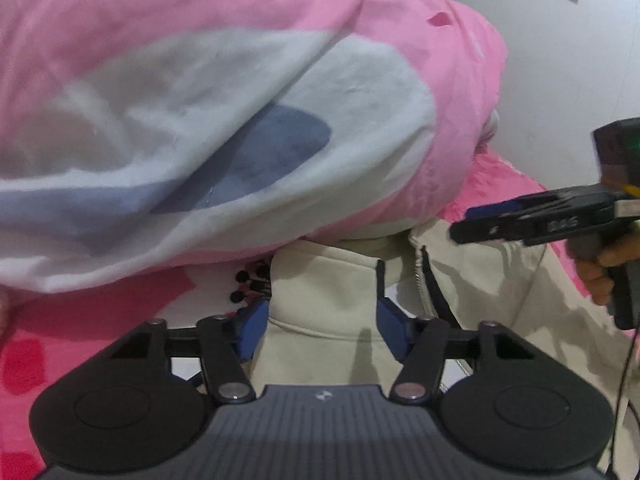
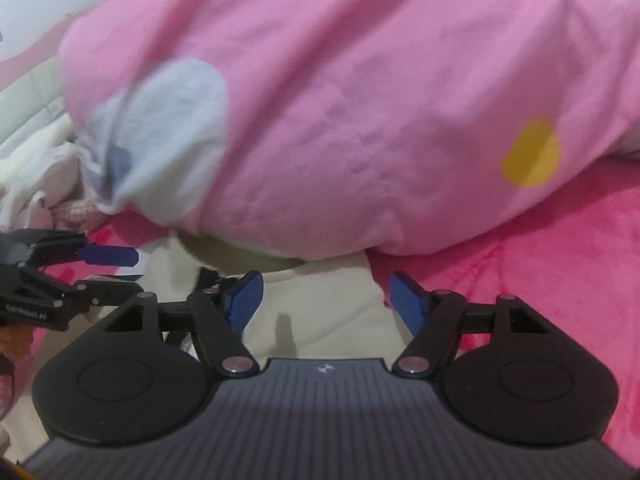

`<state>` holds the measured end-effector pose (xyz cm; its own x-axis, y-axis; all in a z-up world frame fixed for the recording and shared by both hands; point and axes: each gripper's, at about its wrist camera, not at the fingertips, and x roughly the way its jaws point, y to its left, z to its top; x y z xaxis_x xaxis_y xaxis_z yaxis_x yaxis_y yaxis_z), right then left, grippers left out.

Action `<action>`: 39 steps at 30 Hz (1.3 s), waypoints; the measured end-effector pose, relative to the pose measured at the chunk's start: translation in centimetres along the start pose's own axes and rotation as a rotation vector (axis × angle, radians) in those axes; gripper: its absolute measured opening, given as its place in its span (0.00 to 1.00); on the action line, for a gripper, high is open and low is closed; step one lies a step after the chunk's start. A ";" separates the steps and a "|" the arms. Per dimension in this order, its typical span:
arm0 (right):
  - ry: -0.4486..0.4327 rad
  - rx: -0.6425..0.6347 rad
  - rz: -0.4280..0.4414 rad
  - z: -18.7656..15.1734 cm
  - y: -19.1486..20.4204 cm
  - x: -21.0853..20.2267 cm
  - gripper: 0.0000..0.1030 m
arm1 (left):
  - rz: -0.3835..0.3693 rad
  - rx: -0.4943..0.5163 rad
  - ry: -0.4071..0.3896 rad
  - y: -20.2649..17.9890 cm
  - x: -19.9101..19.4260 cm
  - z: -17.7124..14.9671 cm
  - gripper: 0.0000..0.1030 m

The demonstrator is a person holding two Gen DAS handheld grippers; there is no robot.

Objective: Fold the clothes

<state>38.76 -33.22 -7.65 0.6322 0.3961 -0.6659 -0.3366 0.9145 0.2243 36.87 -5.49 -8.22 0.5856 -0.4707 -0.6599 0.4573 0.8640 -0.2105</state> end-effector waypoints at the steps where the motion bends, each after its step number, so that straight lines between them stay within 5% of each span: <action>1: 0.026 0.002 0.001 0.3 -0.3 1.0 0.67 | -0.008 -0.018 -0.001 0.3 0.3 0.1 0.55; 7: 0.091 0.034 0.003 1.0 -1.9 4.6 0.65 | -0.020 -0.050 -0.037 0.9 0.7 -0.3 0.47; 9: 0.084 0.061 0.020 1.1 -2.3 4.9 0.59 | -0.020 -0.052 -0.052 0.9 0.6 -0.5 0.35; 11: 0.082 0.077 0.038 1.1 -2.3 4.9 0.44 | -0.020 -0.054 -0.067 0.9 0.5 -0.7 0.24; 13: 0.086 0.075 0.069 1.0 -1.9 4.6 0.15 | -0.020 -0.056 -0.083 0.9 0.4 -0.9 0.18; 16: 0.073 0.054 0.062 0.7 -0.8 3.7 0.08 | -0.020 -0.060 -0.105 0.9 0.3 -1.1 0.14; 21: 0.031 0.043 0.073 -0.5 0.6 0.9 0.07 | -0.029 0.013 -0.158 -0.8 -1.8 -1.8 0.13; 31: -0.153 -0.121 0.137 -4.5 3.8 -8.4 0.07 | -0.004 0.370 -0.244 -6.3 -9.4 -4.5 0.11; 35: -0.195 -0.277 0.112 -7.9 5.6 -12.2 0.10 | -0.011 0.495 -0.171 -7.9 -11.7 -7.3 0.12; 39: -0.104 -0.402 0.052 -12.9 6.3 -13.3 0.16 | -0.032 0.542 -0.048 -8.9 -13.5 -10.5 0.36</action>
<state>19.21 -33.75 -6.55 0.6674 0.4658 -0.5811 -0.6025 0.7963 -0.0537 17.89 -4.96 -5.01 0.5898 -0.5134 -0.6233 0.7475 0.6392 0.1807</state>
